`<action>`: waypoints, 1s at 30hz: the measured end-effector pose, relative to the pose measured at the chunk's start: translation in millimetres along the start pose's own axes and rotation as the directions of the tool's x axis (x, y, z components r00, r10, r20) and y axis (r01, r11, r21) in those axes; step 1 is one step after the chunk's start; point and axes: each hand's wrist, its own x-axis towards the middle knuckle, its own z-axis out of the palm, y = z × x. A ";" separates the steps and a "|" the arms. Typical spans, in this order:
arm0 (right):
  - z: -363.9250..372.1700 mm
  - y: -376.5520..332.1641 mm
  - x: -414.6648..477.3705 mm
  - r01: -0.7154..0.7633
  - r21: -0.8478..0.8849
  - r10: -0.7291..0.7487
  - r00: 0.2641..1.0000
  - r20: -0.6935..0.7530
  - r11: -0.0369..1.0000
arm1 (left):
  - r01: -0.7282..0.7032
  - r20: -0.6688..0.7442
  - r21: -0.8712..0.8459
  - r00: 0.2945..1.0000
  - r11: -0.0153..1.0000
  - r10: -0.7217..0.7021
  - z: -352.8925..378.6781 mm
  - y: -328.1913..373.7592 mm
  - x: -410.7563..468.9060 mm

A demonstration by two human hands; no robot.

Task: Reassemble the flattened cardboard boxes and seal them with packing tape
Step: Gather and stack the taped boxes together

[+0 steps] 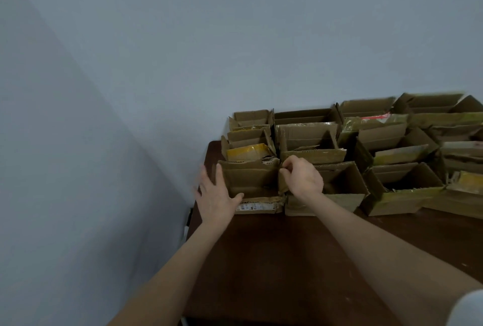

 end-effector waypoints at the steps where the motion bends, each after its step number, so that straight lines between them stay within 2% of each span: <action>1: 0.7 2.0 -1.0 0.022 0.013 -0.022 1.000 0.016 1.000 | -0.119 -0.074 0.107 0.989 0.987 0.127 -1.4 1.9 -0.5; 2: 1.4 4.1 -2.4 0.039 0.027 -0.040 0.999 0.028 0.999 | -0.237 -0.118 0.161 0.959 0.958 0.257 -3.3 5.8 -0.7; 4: 0.6 8.0 -5.3 0.060 0.067 -0.062 0.998 0.023 0.996 | -0.418 -0.088 0.182 0.894 0.890 0.438 -6.2 19.1 -1.2; 6: -4.0 13.9 -9.4 0.108 0.076 -0.109 0.994 0.007 0.991 | -0.529 0.040 0.176 0.846 0.830 0.531 -3.9 33.1 -3.0; 8: -11.1 25.4 -15.0 0.174 -0.002 -0.173 0.984 0.046 0.985 | -0.575 0.109 0.188 0.818 0.796 0.565 2.4 41.0 -4.6; 12: -24.8 55.6 -29.5 0.210 -0.340 -0.154 0.971 0.185 0.917 | -0.564 0.166 0.209 0.826 0.799 0.539 16.9 41.8 -3.7; 14: -27.1 66.7 -37.3 0.199 -0.430 -0.119 0.971 0.206 0.880 | -0.550 0.208 0.193 0.832 0.812 0.515 23.7 41.9 -5.3; 17: -29.6 72.2 -45.1 0.144 -0.482 -0.061 0.981 0.184 0.865 | -0.569 0.207 0.151 0.818 0.808 0.537 30.1 44.3 -3.0; 30: -25.3 78.4 -35.0 0.125 -0.498 -0.057 0.987 0.150 0.858 | -0.581 0.210 0.168 0.810 0.796 0.547 23.9 50.0 2.8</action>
